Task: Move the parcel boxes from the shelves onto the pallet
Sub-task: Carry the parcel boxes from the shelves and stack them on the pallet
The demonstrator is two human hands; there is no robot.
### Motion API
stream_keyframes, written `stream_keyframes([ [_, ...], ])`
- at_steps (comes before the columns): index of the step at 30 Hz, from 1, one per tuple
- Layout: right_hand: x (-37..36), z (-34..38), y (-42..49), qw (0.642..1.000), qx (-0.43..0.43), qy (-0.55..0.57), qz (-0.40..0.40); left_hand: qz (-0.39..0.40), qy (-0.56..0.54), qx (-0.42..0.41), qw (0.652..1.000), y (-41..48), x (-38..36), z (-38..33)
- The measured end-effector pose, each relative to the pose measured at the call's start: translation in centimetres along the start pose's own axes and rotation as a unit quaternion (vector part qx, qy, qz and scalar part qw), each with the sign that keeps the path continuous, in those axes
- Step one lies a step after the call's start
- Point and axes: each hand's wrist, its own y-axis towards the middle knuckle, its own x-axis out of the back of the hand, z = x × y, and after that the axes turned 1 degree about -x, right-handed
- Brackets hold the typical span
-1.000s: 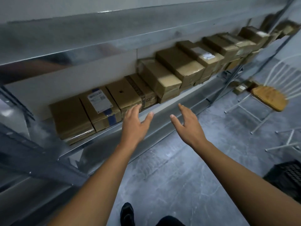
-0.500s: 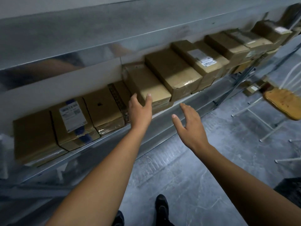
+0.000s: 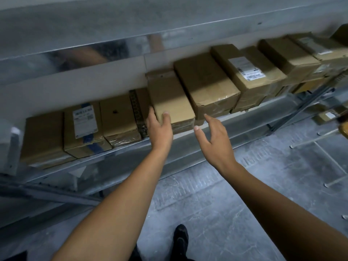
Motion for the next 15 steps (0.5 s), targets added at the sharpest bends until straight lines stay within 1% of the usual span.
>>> stream_keyframes([
  [5, -2.1, 1.5, 0.6, 0.997, 0.001, 0.07, 0.039, 0.009, -0.042, 0.003, 0.999, -3.5, 3.6, 2.0],
  [9, -4.9, 3.1, -0.2, 0.987, 0.004, 0.135, 0.081, 0.017, -0.086, 0.009, 0.996, -6.1, 7.2, 3.3],
  [12, -7.0, 4.5, -1.5, 0.981, 0.019, 0.156, 0.116, -0.015, -0.113, 0.014, 0.993, -7.3, 10.3, 3.9],
  [15, -8.9, 6.0, -3.3, 0.973, 0.032, 0.167, 0.154, -0.062, -0.098, -0.005, 0.993, -8.1, 13.8, 4.4],
])
